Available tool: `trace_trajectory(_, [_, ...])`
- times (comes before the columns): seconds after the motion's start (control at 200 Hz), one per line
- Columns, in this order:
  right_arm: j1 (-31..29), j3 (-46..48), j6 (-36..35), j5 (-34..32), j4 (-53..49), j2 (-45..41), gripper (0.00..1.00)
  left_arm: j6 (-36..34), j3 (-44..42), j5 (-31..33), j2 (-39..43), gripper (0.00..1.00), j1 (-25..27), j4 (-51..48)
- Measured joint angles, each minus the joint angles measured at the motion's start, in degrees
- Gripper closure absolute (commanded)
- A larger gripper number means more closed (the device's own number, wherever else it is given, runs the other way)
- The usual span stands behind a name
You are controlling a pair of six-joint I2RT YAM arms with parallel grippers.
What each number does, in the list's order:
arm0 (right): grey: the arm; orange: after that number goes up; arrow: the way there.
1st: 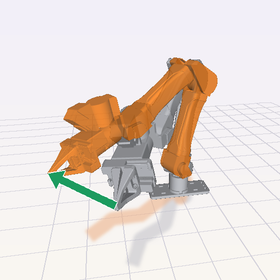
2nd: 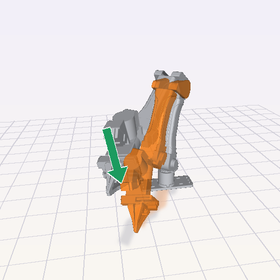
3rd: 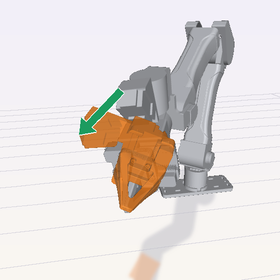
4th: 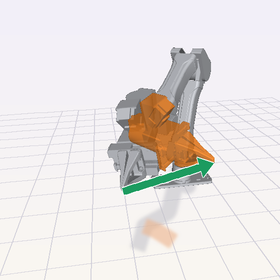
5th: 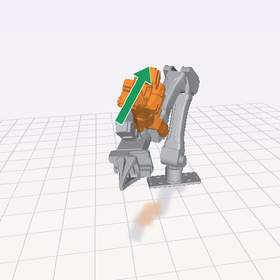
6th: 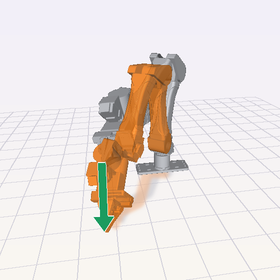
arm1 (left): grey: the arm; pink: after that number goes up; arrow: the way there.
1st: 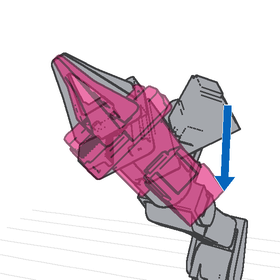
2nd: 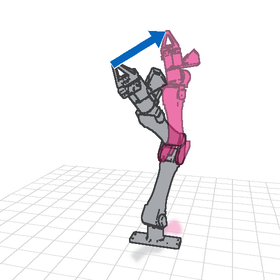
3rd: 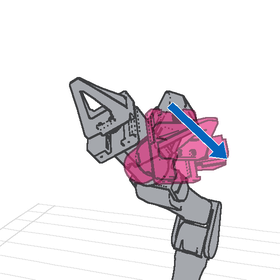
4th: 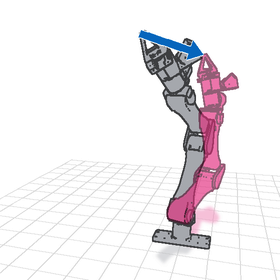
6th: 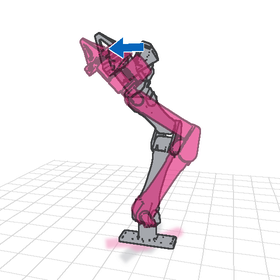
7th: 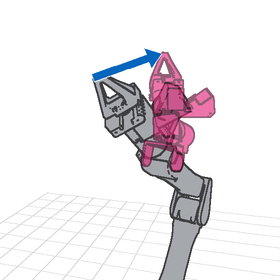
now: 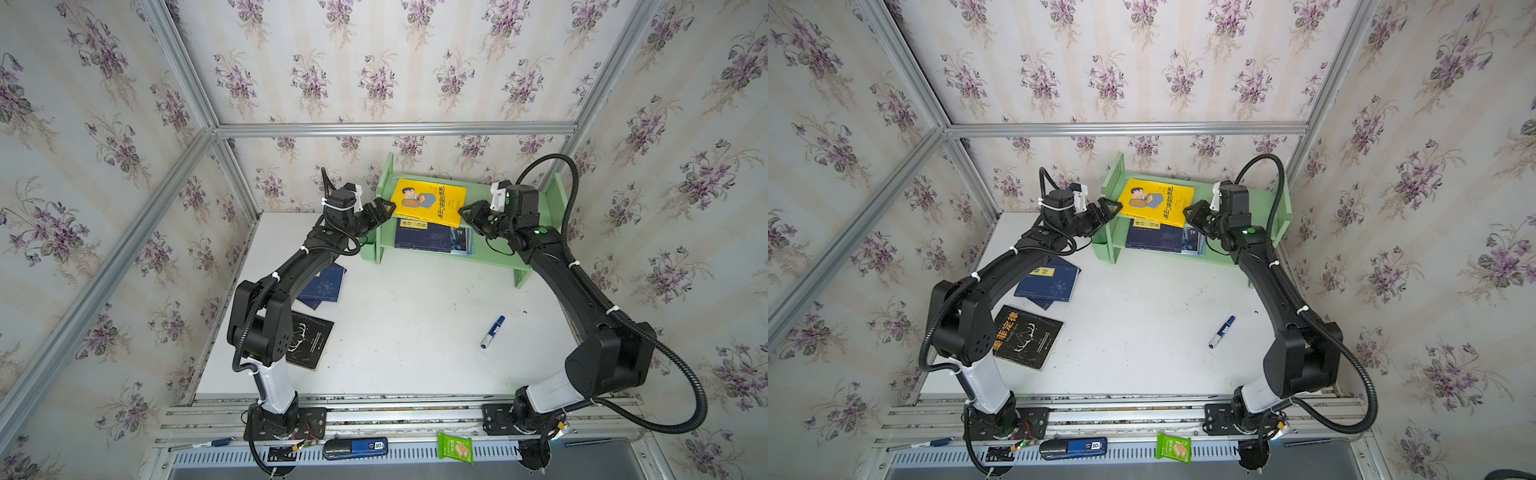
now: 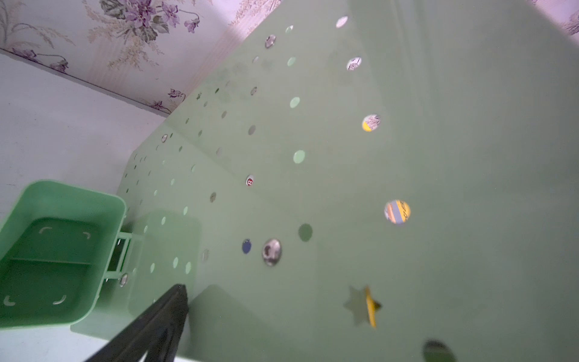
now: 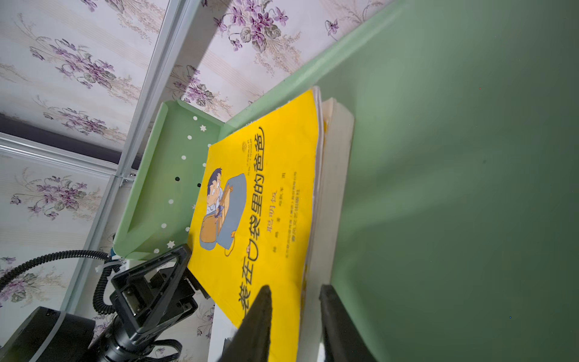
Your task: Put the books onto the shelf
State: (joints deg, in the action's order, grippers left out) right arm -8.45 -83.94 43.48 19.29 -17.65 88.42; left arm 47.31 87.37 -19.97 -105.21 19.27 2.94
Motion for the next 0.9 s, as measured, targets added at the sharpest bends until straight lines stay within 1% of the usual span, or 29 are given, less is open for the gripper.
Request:
trace_trajectory(0.14, [0.0,-0.02,0.02,0.42,0.5,1.18,0.72,0.24,0.2,-0.76,-0.28,0.03,0.0,0.13])
trace_trajectory(0.25, [-0.02,-0.04,0.22,0.85,1.27,1.77,0.78,0.44,0.31,-0.76,-0.42,0.03,0.0,0.15])
trace_trajectory(0.37, [0.09,-0.39,0.63,1.03,1.92,2.43,0.81,0.76,0.31,-0.76,-0.46,0.03,0.0,0.2])
trace_trajectory(0.9, [0.07,-2.56,0.63,1.01,2.08,4.59,0.81,0.79,-0.83,-0.9,0.46,0.03,0.0,0.52])
